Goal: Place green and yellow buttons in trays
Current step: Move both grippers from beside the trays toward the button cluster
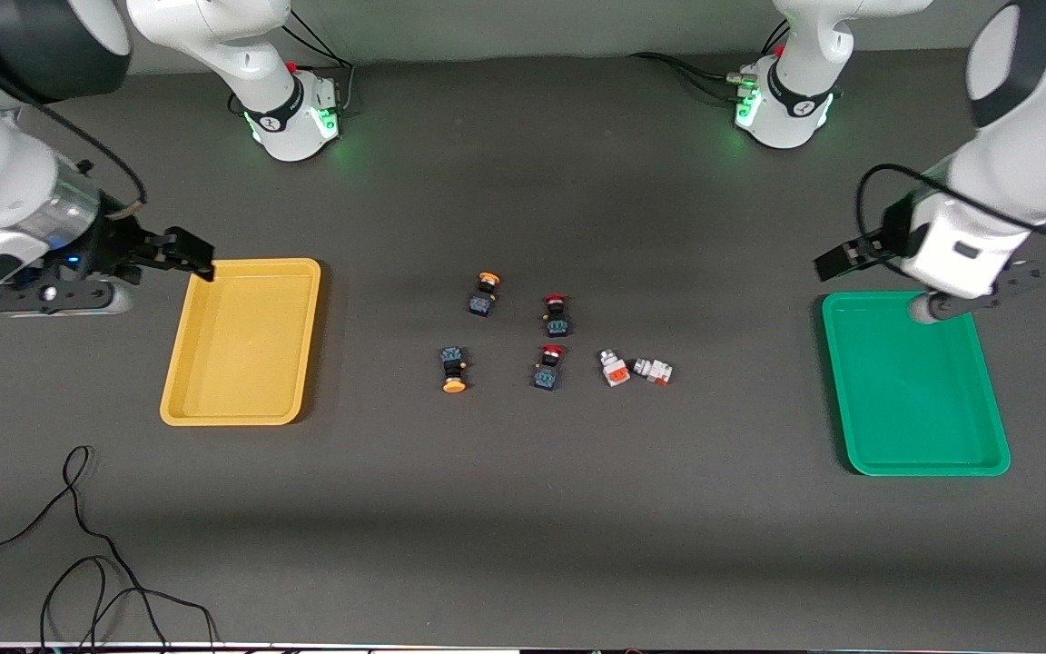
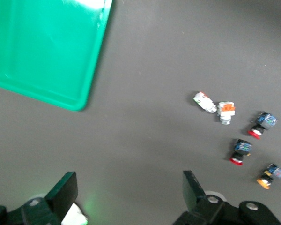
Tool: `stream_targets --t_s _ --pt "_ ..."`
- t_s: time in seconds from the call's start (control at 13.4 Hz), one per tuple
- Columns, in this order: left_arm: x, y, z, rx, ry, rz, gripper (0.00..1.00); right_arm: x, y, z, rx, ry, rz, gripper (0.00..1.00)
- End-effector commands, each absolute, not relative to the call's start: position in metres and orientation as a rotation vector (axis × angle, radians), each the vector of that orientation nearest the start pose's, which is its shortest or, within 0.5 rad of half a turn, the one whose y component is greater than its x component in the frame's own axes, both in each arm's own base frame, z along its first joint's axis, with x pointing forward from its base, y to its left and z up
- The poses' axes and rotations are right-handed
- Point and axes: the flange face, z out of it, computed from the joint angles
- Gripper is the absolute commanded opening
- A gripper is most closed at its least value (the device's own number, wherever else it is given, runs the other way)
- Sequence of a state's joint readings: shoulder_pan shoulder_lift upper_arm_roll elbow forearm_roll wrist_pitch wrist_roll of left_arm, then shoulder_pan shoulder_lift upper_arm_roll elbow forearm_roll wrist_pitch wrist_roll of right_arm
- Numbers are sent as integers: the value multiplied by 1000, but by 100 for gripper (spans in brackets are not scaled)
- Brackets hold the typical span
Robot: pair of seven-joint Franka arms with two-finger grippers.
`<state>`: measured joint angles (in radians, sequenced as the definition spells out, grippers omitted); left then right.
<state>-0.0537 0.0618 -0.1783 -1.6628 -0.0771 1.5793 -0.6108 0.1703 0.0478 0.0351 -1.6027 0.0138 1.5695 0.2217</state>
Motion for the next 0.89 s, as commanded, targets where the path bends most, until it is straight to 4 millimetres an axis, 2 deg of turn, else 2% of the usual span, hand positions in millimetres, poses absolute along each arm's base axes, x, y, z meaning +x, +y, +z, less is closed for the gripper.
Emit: stream_targets --t_s 0.0,0.15,0.3,0.52,0.67,0.82 --pt "560 -189 521 -3042 -825 278 100 546 157 572 -3108 120 137 100" --pt "570 -221 481 -2984 -979 303 100 533 207 557 -3109 151 117 100" --pt "581 -245 435 -2921 -1130 315 100 519 248 539 -3101 218 85 100" --pt "593 -261 380 -2872 -1262 319 100 488 313 502 -3077 349 45 100" --pt "591 -282 349 -2881 -1248 323 100 462 352 491 -3063 455 45 100" --pt "592 -295 309 -2832 -1333 290 100 438 386 479 -3051 562 51 100"
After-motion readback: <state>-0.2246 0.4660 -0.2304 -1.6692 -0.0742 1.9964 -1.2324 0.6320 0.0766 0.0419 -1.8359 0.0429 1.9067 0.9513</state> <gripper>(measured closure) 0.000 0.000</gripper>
